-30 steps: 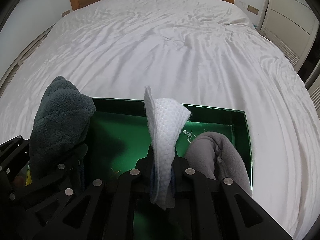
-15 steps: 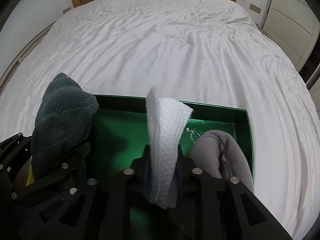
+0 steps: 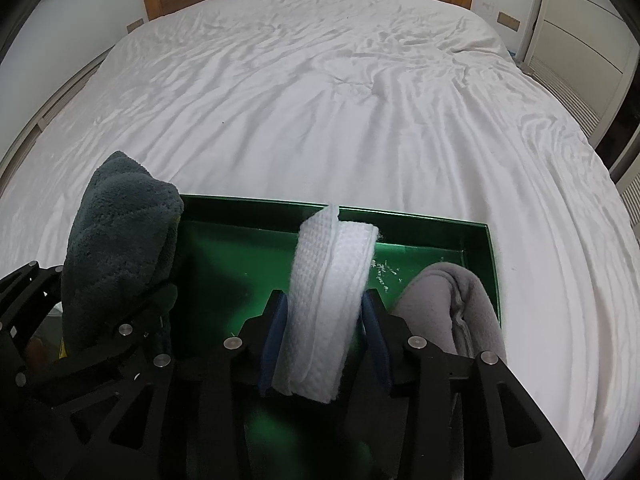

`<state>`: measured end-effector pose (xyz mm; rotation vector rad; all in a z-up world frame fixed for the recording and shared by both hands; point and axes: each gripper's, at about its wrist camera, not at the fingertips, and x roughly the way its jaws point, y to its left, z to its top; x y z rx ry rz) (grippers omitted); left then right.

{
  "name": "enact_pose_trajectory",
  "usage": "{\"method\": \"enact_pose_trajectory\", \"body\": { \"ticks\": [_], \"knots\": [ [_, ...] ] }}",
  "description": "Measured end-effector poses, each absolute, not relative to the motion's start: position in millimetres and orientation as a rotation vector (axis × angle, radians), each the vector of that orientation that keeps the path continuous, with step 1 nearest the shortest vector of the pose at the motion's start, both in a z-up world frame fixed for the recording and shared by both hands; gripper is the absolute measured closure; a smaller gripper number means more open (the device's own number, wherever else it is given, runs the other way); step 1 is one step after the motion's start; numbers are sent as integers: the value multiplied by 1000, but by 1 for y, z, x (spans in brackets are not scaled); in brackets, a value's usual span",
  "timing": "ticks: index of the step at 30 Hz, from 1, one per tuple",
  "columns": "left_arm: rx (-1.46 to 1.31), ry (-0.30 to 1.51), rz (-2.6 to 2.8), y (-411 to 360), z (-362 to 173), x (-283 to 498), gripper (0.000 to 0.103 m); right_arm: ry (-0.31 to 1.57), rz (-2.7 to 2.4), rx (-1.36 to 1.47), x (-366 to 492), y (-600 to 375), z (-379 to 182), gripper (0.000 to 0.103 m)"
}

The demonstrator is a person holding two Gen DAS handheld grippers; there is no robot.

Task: Organize soft objects
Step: 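Lower the mitt and cloth into the green tray and open both tools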

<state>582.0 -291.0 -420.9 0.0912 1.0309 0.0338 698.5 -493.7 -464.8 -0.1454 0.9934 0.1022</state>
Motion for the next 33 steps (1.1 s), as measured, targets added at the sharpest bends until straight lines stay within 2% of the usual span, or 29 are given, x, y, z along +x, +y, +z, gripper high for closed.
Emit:
{"method": "enact_pose_trajectory", "body": {
  "ticks": [2,13,19,28,33],
  "knots": [
    [95,1023,44,-290,-419,582,53,988,101,-142,698,-496,-462,64],
    [96,994,88,-287,-408,577,38,964,98,-153,687,-498,-449,63],
    [94,978,122,-283,-401,575,30,940,89,-153,681,-499,-442,54],
    [100,948,152,-278,-390,569,28,910,90,-150,675,-494,-431,50],
    [88,917,161,-274,-378,567,27,863,65,-160,670,-492,-420,44]
  ]
}}
